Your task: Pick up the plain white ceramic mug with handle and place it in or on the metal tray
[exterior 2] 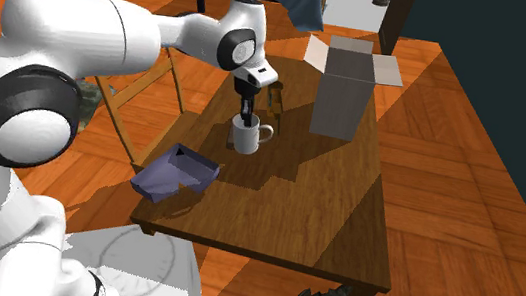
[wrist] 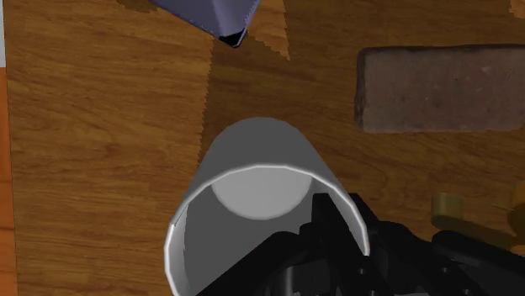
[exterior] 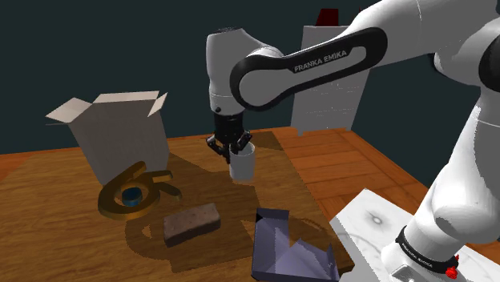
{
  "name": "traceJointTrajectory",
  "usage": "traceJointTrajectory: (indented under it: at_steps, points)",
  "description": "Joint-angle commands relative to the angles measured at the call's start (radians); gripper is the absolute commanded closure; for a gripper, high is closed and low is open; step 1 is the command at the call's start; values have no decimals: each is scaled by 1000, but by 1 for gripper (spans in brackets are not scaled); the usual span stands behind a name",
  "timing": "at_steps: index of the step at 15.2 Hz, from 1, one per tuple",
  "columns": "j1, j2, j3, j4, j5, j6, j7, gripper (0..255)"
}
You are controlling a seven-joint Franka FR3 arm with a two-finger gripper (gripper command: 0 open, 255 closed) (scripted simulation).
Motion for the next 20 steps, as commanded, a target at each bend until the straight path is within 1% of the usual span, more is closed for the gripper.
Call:
traceJointTrajectory:
  at_steps: [1, 4, 7, 10, 14, 15, 20]
  points:
    - [0, -76, 10, -87, 41, 22, 2, 255]
    - [10, -194, 19, -196, 109, 31, -7, 255]
    - [32, -309, 21, -291, 175, 27, -14, 255]
    - [66, -421, 20, -375, 238, 12, -16, 255]
    - [124, -564, 17, -470, 311, -25, -5, 255]
    - [132, -581, 17, -480, 319, -30, -2, 255]
    - [134, -566, 33, -535, 324, 39, 0, 255]
